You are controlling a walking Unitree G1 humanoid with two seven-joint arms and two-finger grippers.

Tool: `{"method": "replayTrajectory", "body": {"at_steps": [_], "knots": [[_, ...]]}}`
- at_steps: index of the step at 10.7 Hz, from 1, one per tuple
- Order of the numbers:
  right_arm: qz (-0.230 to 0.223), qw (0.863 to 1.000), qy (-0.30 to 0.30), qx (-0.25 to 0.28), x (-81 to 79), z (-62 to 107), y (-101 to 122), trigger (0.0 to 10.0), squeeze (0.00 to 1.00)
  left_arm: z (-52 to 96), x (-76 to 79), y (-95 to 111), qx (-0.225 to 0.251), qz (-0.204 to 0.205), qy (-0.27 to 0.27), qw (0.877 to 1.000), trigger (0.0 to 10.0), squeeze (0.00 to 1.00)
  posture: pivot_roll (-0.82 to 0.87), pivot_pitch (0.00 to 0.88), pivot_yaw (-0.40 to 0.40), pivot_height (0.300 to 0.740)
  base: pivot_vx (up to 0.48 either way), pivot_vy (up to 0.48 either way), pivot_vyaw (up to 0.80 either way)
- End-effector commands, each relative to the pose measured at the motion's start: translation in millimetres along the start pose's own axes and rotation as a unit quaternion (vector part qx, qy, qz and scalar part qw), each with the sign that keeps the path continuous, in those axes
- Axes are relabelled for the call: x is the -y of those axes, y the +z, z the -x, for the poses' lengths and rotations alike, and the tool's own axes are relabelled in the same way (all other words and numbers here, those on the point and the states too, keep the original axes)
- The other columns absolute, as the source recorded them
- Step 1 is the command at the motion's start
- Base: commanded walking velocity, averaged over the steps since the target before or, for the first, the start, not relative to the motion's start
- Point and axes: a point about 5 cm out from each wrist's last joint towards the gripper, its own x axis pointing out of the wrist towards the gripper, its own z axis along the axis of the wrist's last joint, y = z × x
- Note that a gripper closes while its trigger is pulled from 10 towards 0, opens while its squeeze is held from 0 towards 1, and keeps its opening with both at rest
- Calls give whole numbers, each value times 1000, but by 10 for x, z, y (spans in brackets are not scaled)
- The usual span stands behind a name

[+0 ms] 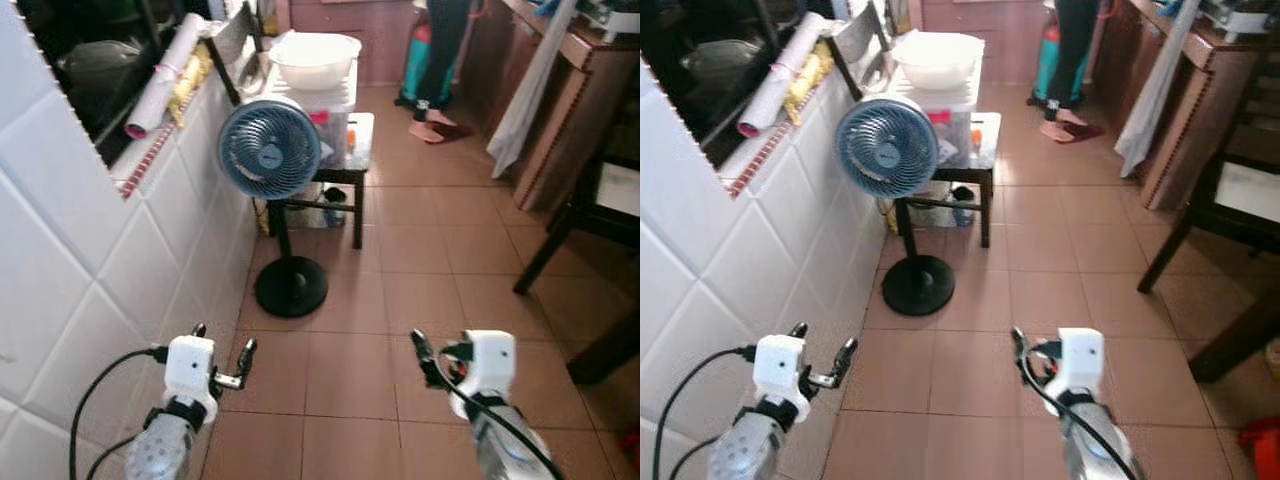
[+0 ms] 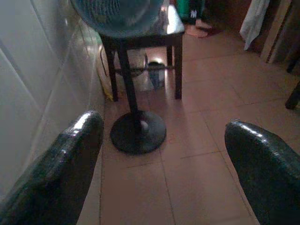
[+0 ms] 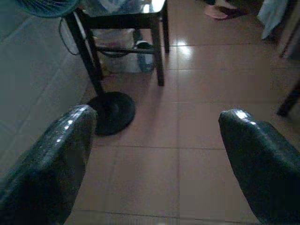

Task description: Setting the table

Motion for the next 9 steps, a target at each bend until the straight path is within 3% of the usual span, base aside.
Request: {"method": "replayTrajectory", "body": {"at_steps": [1, 3, 4, 5, 6, 9], "knots": [[11, 1000, 12, 17, -62, -50, 153, 10000, 0, 34, -54, 24, -7, -9, 14, 1000, 10000, 0, -127, 83, 30, 740, 0, 0, 0], [11, 999, 45, 17, -171, -227, 259, 10000, 0, 32, -129, 140, 10, -30, 46, 998, 10000, 0, -50, 42, -7, 740, 0, 0, 0], [13, 998, 58, 0, -197, -282, 218, 10000, 0, 17, -131, 154, 17, -25, 59, 998, 10000, 0, -32, 34, -14, 740, 0, 0, -725], [25, 997, 69, -4, -183, -332, 240, 10000, 0, -28, -177, 168, 18, 1, 99, 995, 10000, 0, -17, 39, -14, 740, 0, 0, -775], [20, 998, 59, -6, -160, -387, 260, 10000, 0, -93, -186, 201, 23, 7, 107, 994, 10000, 0, -14, 30, -18, 740, 0, 0, -775], [22, 997, 75, 9, -300, -425, 303, 10000, 0, -255, -162, 339, 44, 39, 96, 994, 10000, 0, -31, 17, -7, 740, 0, 0, -769]]}}
